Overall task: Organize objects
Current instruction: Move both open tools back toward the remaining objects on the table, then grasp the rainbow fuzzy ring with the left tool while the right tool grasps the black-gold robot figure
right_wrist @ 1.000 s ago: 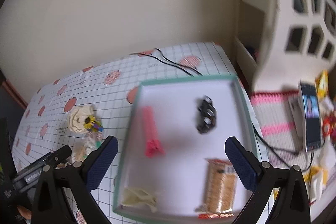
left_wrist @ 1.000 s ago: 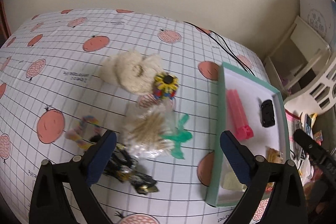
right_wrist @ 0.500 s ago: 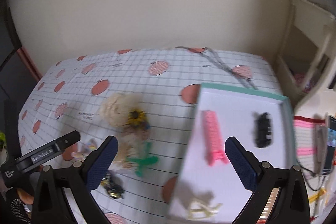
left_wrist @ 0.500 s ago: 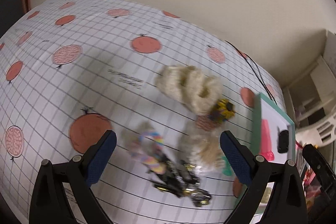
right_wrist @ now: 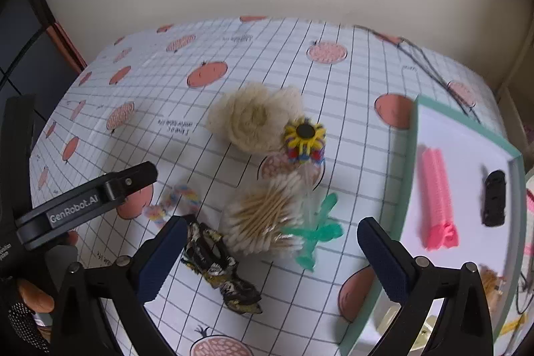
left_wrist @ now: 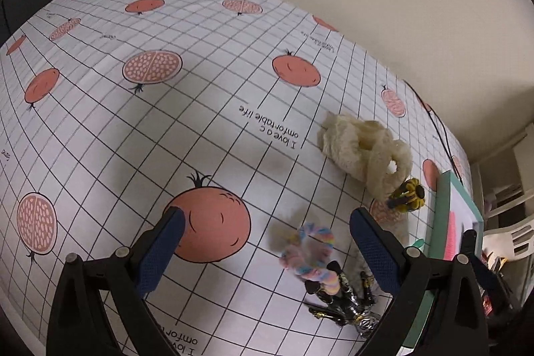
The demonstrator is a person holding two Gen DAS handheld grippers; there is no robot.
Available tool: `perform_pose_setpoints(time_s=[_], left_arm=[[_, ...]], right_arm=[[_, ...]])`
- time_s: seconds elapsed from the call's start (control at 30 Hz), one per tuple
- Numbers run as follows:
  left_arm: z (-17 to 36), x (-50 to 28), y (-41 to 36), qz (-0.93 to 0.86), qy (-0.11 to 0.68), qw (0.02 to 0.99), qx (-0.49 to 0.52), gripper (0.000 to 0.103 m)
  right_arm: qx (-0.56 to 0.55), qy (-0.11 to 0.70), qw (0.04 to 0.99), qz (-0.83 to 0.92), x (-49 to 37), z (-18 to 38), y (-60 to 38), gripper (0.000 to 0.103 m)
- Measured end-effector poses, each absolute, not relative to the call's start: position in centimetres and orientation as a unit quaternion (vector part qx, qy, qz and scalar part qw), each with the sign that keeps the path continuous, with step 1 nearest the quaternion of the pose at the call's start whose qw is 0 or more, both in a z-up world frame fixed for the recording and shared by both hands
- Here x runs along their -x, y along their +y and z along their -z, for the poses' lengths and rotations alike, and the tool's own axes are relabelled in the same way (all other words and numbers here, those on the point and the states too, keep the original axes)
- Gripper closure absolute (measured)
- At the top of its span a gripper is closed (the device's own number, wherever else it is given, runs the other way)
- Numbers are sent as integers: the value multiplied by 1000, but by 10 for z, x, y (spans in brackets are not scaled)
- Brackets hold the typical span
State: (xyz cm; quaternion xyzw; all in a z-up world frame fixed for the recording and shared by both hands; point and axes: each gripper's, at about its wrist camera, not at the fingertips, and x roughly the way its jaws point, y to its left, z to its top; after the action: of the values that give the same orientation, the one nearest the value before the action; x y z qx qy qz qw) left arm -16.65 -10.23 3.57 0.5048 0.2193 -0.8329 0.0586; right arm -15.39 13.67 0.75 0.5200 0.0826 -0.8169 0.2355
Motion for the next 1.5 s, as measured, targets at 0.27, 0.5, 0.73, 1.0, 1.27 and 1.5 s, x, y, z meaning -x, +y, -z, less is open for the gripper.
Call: perform_pose_setpoints(time_s=[0.27, 0.5, 0.73, 1.0, 1.27, 1.5], left_arm=[[-25, 172, -91, 810, 219, 36, -543, 4], [-16, 172, -75, 791, 212, 22, -573, 4], [-15, 171, -61, 787, 206, 7, -581, 12], [-18, 168, -65, 787, 221, 3, -576, 28], [-16, 167, -69, 782, 230, 7, -579, 41], [-20, 164, -68, 784, 228, 3, -578, 52]], right_arm=[[-556, 98, 228, 793, 153, 10, 135, 0], [-566, 106, 227, 785, 152, 16, 136, 0], [-570, 136, 251, 771, 141, 25, 121, 0], [-570, 161, 268, 760, 129, 35, 103, 3], [-568, 181, 265, 758, 125, 42, 96, 4], [-566, 196, 260, 757, 123, 49, 93, 9]])
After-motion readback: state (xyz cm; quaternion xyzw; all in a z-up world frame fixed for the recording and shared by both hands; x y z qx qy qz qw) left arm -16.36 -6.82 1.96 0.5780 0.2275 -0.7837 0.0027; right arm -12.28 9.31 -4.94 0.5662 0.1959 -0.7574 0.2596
